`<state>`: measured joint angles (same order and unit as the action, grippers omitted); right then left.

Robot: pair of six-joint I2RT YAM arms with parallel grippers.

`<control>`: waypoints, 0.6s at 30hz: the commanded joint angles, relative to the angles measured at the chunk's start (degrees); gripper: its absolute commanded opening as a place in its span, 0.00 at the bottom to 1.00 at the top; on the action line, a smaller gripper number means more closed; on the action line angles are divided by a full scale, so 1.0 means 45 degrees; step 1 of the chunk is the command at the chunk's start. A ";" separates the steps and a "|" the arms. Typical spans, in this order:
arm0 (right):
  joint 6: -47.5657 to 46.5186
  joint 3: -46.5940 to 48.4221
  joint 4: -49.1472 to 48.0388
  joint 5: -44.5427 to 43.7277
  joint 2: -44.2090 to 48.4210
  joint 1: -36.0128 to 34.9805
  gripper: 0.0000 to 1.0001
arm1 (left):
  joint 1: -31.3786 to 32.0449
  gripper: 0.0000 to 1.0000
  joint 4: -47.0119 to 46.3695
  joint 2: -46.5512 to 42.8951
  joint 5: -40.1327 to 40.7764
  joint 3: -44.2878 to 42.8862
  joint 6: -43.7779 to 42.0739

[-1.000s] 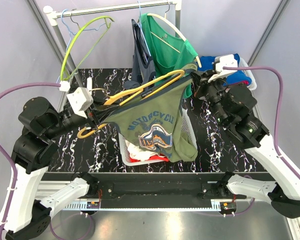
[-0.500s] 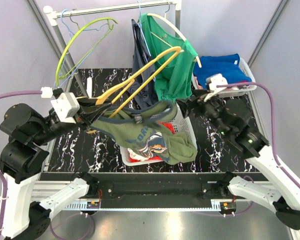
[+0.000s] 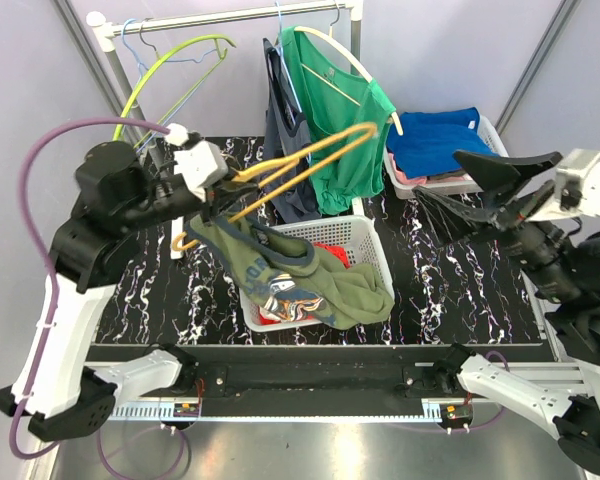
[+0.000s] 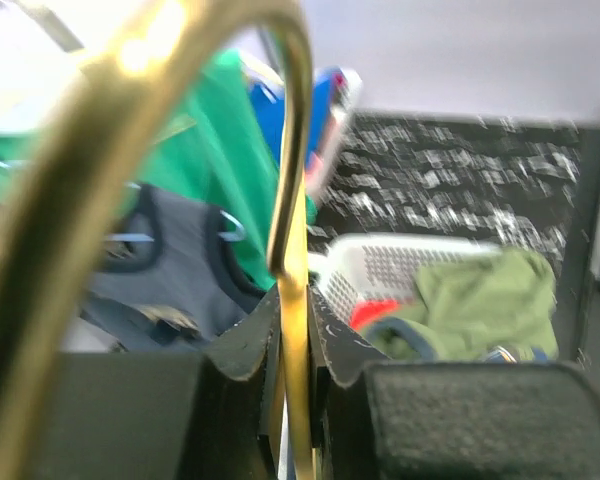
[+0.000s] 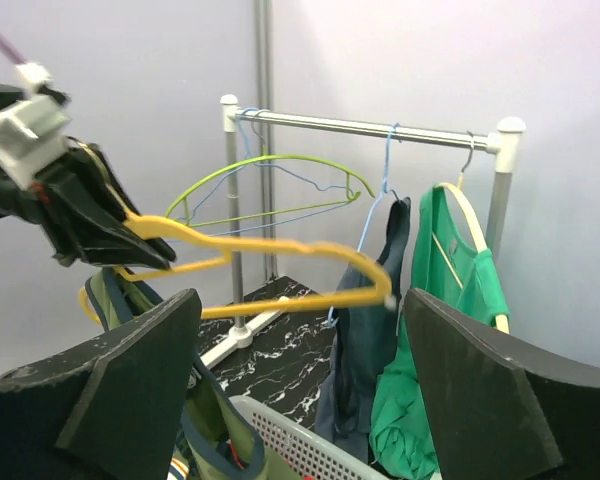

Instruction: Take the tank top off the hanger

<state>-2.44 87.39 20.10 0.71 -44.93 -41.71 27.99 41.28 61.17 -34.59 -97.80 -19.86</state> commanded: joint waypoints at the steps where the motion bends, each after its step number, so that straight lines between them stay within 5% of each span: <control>1: -0.1058 0.0285 0.0846 0.1326 0.0041 0.0051 0.91 | -0.0087 0.15 0.1137 -0.0077 -0.1882 -0.0455 -0.1582; 7: -0.2017 0.1612 0.2660 0.3257 -0.1397 0.0051 0.98 | -0.0067 0.00 0.3678 0.0216 -0.4127 -0.0689 -0.2735; 18: -0.1685 0.2239 0.4518 0.6521 -0.3199 0.0051 0.94 | -0.0067 0.00 0.4011 -0.0155 -0.5536 -0.0611 -0.2990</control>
<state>-9.61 94.54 36.12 23.55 -59.00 -41.63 27.79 60.80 62.02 -54.74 -98.35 -31.99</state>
